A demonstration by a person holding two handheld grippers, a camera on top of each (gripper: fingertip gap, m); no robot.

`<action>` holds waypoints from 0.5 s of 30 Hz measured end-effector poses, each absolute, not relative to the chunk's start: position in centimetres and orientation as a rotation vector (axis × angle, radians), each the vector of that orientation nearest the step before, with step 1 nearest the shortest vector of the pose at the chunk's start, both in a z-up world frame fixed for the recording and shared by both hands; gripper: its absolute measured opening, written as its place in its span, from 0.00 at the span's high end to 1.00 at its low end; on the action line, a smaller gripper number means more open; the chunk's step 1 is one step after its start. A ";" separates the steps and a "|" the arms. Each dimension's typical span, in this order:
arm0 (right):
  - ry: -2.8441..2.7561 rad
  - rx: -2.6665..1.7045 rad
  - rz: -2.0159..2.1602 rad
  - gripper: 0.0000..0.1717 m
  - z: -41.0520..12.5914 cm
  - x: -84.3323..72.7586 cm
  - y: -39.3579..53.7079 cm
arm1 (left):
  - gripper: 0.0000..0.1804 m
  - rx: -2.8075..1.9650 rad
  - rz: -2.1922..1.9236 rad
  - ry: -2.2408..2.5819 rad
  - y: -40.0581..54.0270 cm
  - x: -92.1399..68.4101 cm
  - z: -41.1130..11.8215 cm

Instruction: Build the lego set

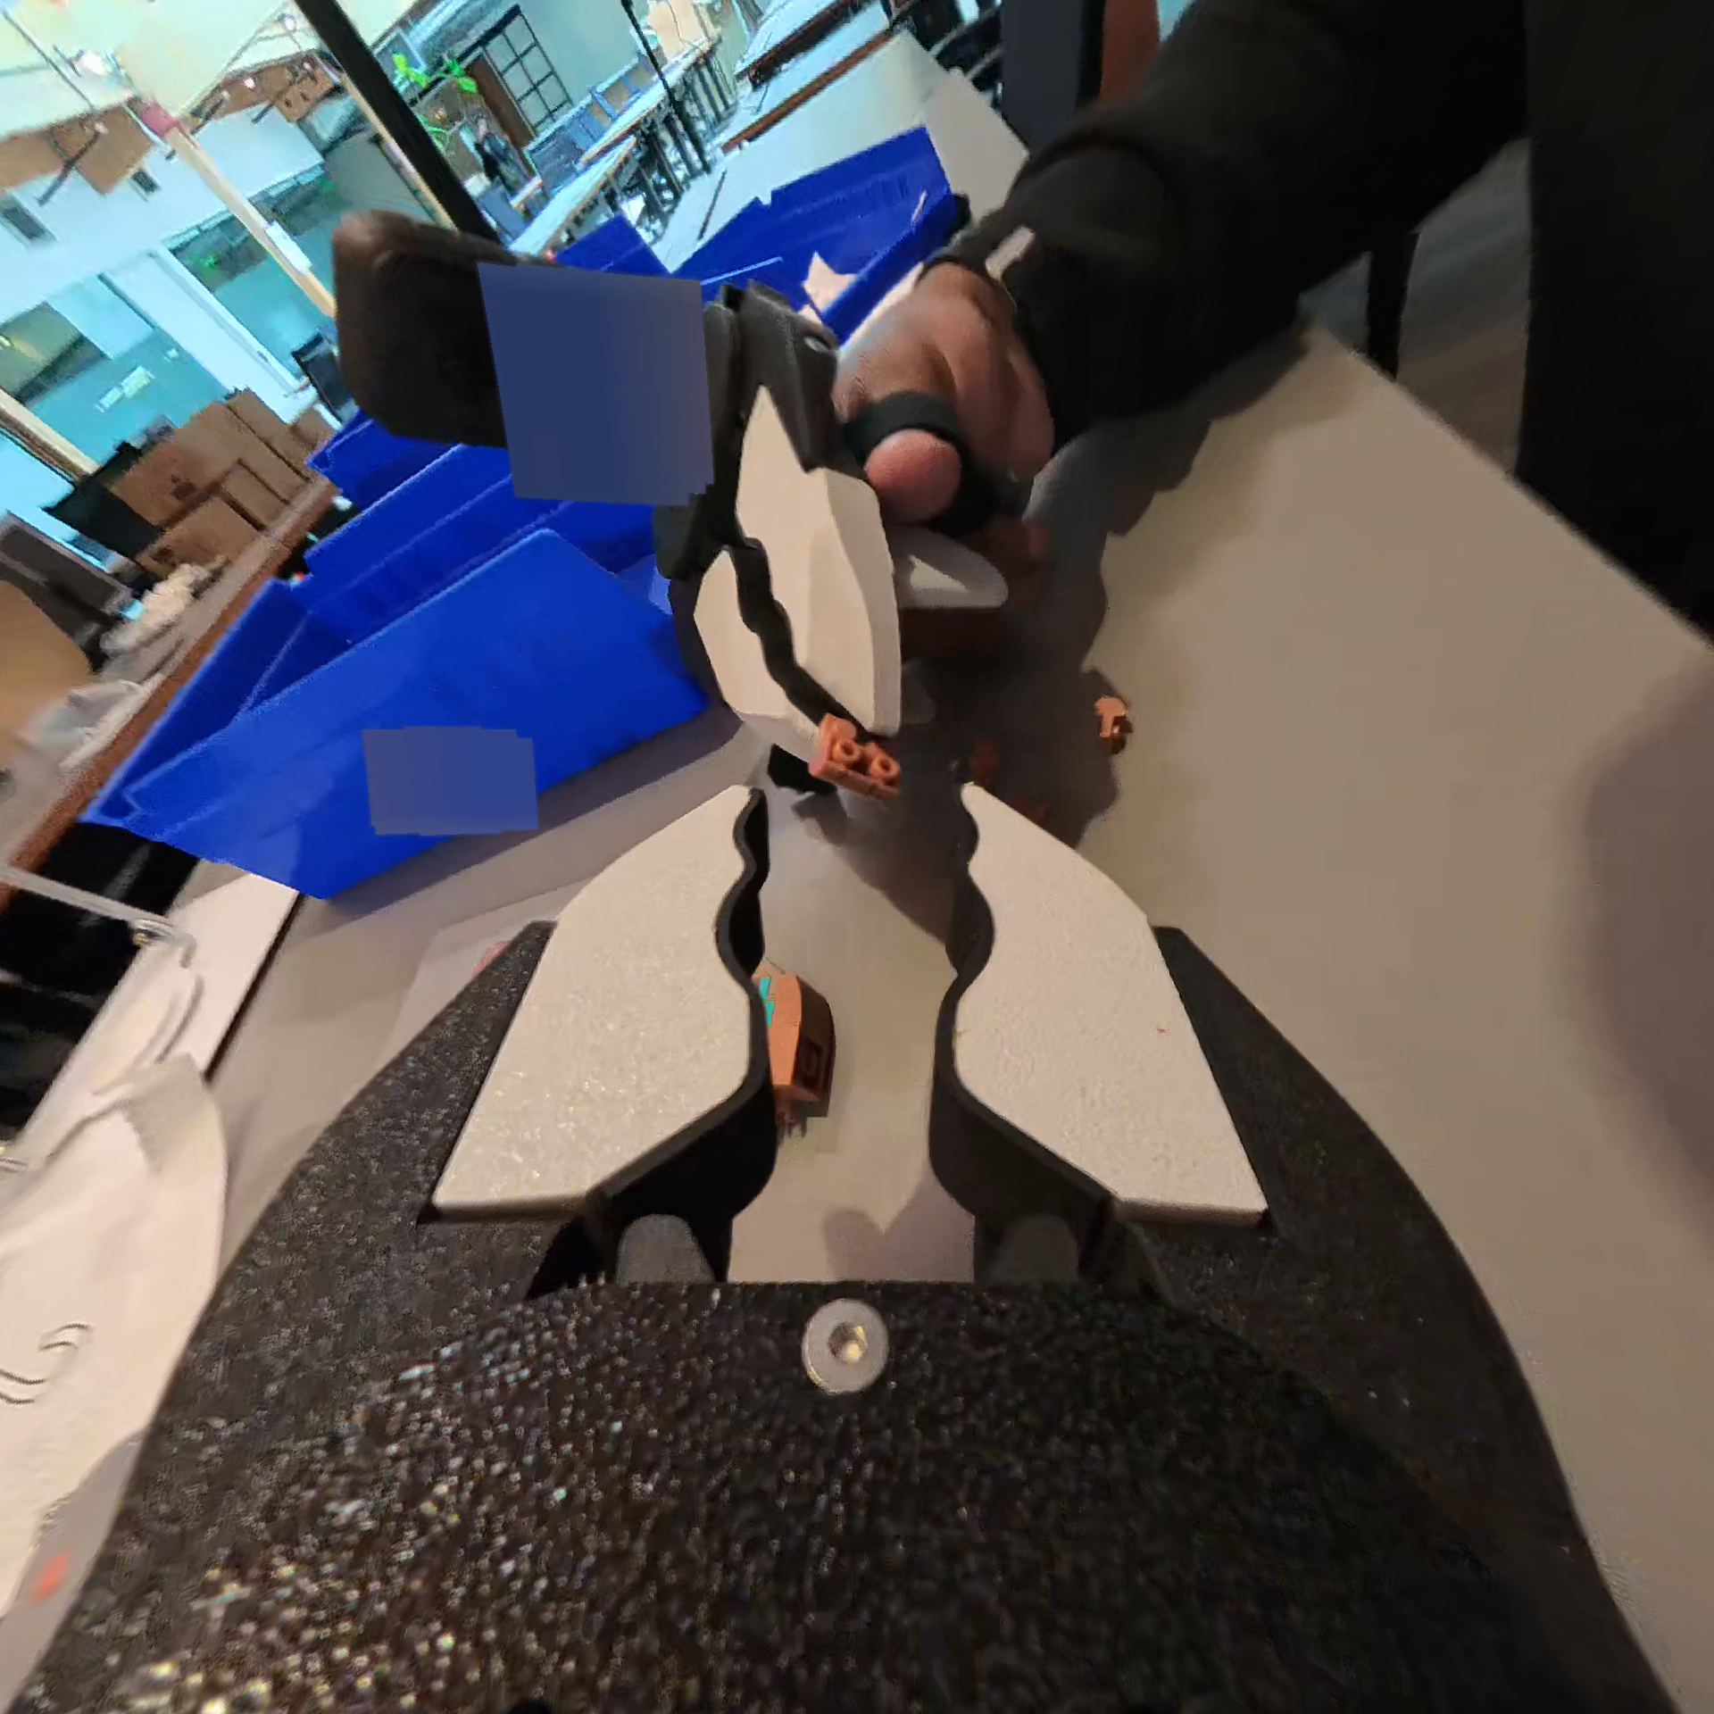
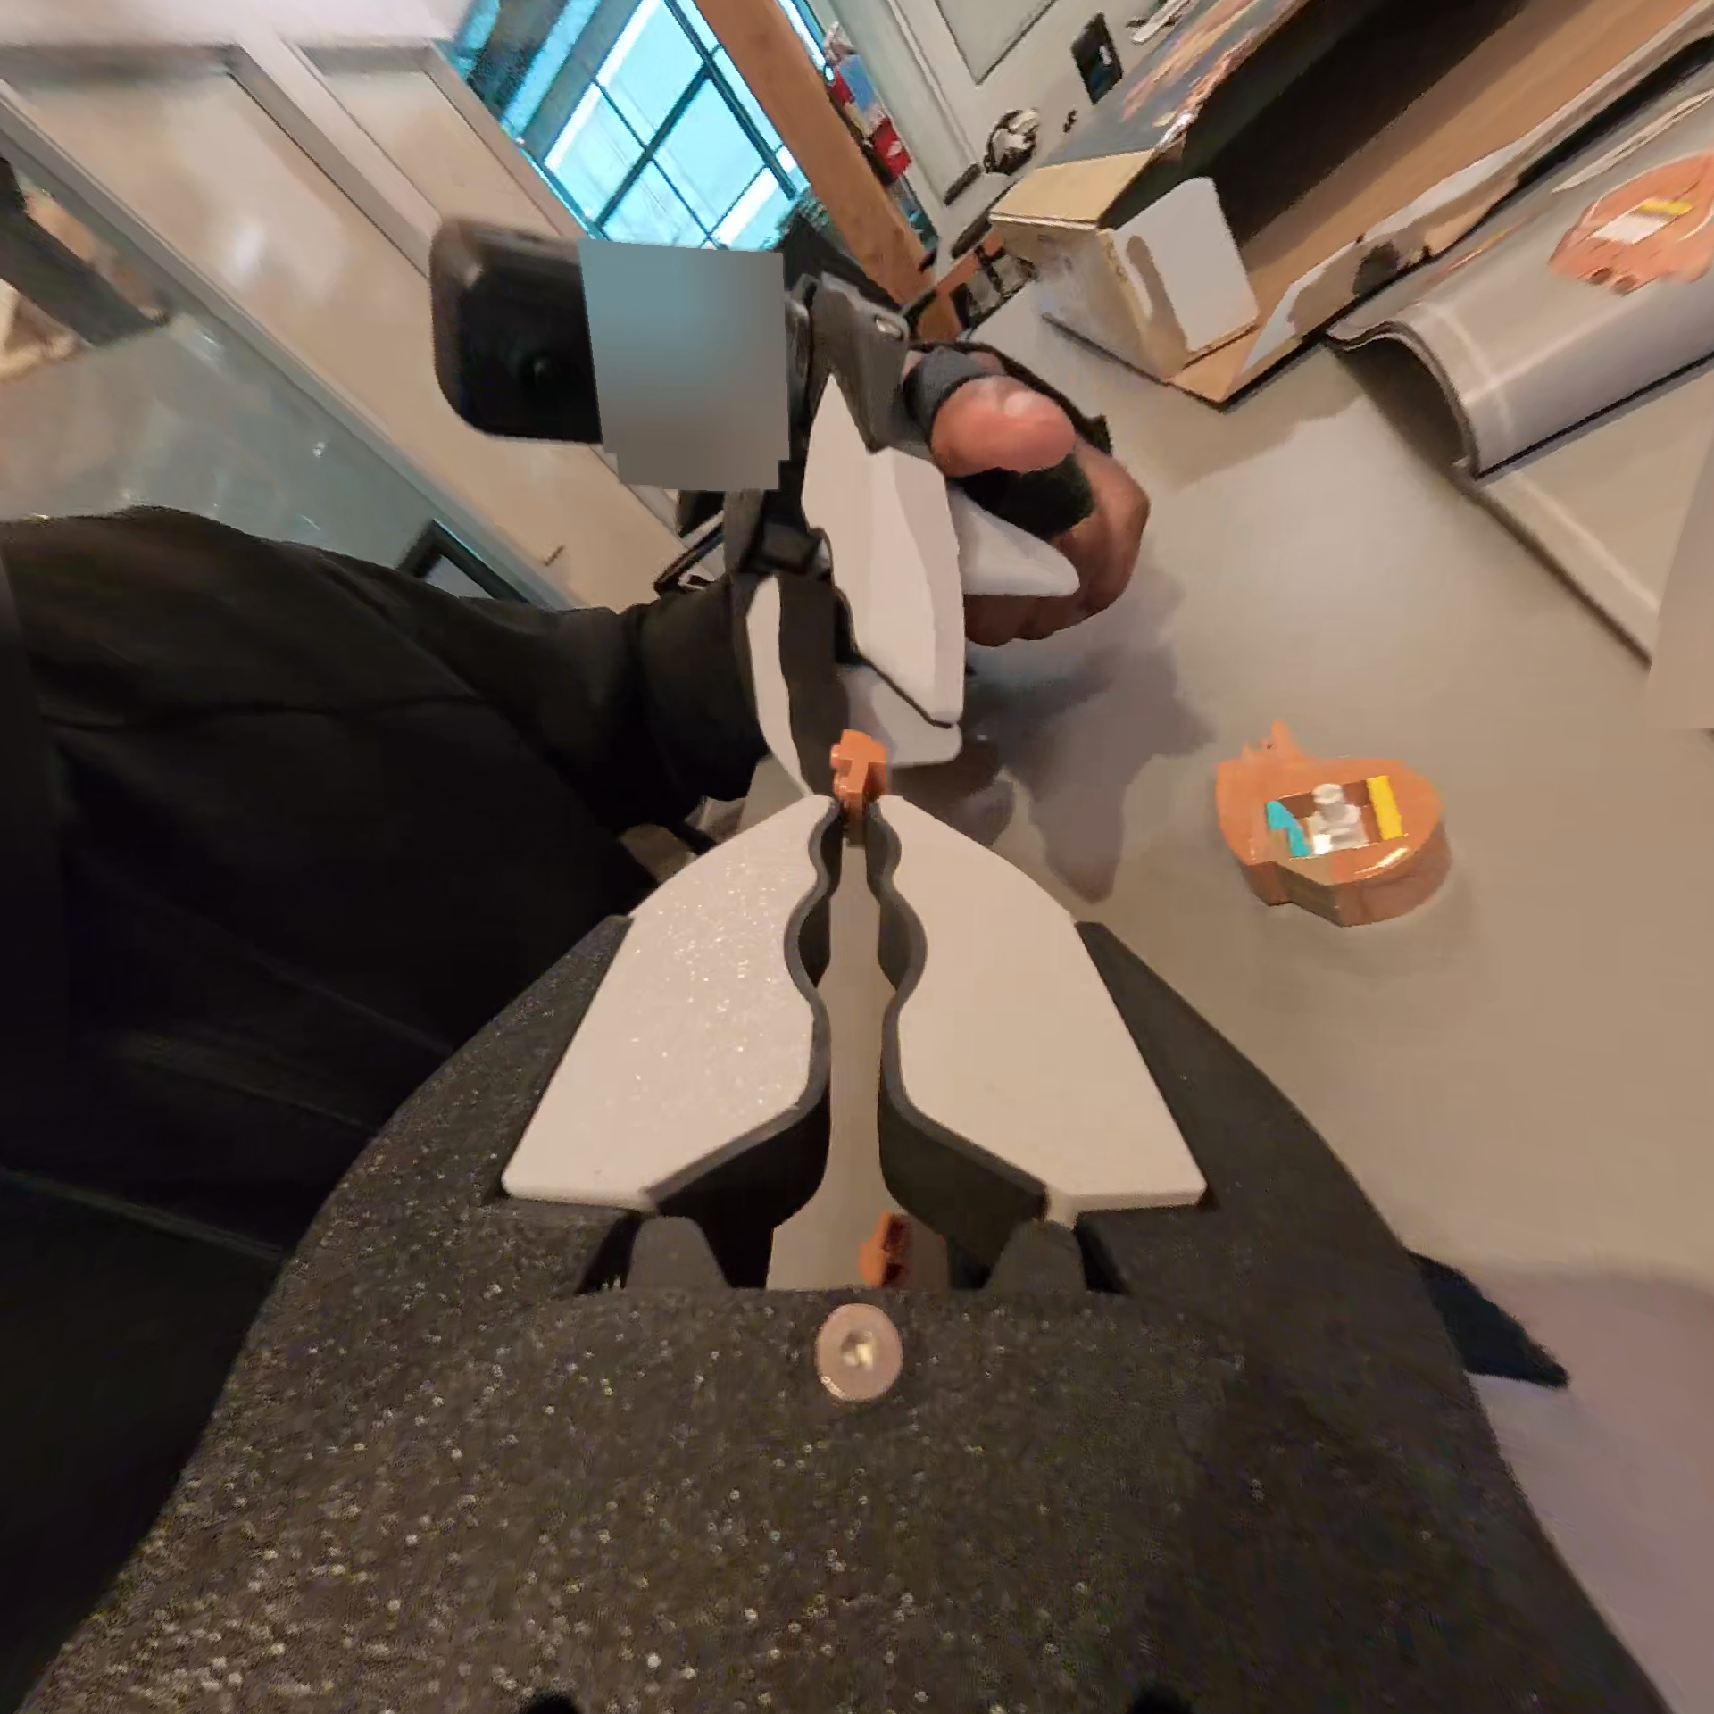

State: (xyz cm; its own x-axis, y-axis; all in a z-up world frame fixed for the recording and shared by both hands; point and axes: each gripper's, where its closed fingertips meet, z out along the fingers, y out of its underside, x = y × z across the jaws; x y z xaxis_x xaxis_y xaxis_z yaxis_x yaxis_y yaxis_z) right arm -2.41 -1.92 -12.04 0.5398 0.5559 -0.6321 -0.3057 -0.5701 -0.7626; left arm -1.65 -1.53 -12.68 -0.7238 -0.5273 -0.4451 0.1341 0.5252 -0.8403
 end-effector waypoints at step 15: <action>-0.186 -1.833 1.312 0.98 -11.9 -3.2 -2.4 | 0.87 -0.105 -1.140 1.962 -2.6 -2.3 -11.8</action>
